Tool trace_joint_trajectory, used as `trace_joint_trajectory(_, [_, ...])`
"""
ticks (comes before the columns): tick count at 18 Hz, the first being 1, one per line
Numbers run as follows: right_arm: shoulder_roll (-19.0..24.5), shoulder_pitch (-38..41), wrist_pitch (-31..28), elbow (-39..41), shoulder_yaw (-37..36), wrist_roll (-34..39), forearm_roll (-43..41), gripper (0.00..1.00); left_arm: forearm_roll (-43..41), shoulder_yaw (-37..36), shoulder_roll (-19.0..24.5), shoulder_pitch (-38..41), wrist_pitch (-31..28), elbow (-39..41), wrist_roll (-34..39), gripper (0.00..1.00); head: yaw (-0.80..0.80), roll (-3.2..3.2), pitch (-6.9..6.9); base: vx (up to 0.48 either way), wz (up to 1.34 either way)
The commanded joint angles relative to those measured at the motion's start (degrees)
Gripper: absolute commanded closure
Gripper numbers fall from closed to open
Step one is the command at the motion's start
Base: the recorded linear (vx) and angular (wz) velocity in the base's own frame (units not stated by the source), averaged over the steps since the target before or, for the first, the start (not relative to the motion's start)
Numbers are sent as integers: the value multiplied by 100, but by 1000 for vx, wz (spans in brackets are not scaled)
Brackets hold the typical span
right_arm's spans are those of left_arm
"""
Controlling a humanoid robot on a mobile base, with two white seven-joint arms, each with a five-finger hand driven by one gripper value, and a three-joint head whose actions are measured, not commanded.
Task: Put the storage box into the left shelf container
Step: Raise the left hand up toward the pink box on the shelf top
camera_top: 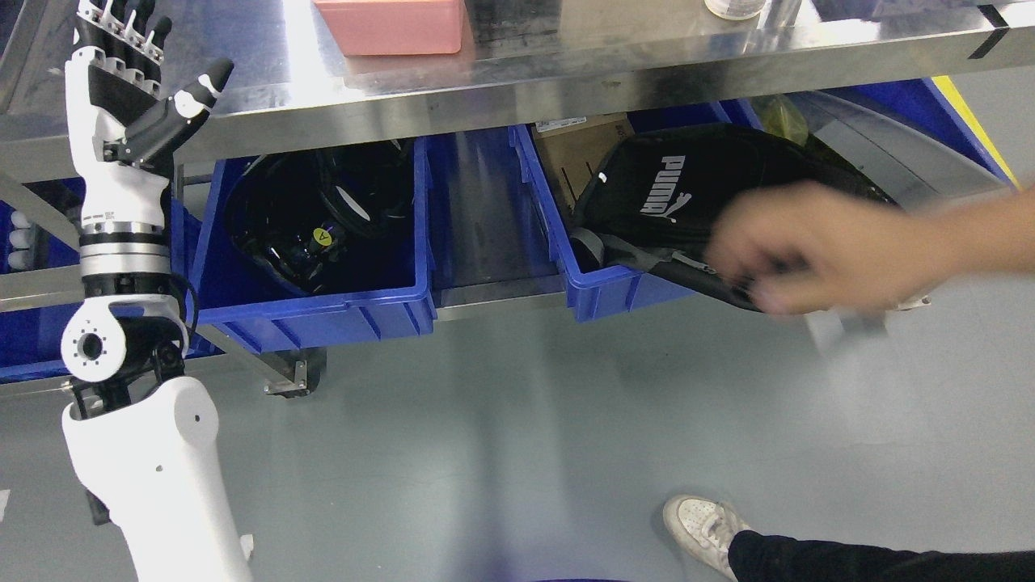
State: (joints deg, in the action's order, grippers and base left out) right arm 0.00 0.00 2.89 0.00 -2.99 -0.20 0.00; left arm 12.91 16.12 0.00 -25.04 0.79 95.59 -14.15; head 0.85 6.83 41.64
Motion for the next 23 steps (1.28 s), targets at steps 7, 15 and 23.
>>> trace_joint_trajectory(7, [-100,-26,-7,100,0,2,-123,0,-8,57,630,-385,263,-250,-883,0,0,0,0,0,0])
trace_joint_trajectory(15, [-100,-18,1,100,0,2,-123,0,-262,-1248,2564,-2029,316,-1648,-2714,0,0,0,0,0,0])
trace_joint_trajectory(23, [-100,-26,-7,100,0,2,-123,0,-1949,-3080,2717,-3638,1933,-3870,-3735,0,0,0,0,0,0])
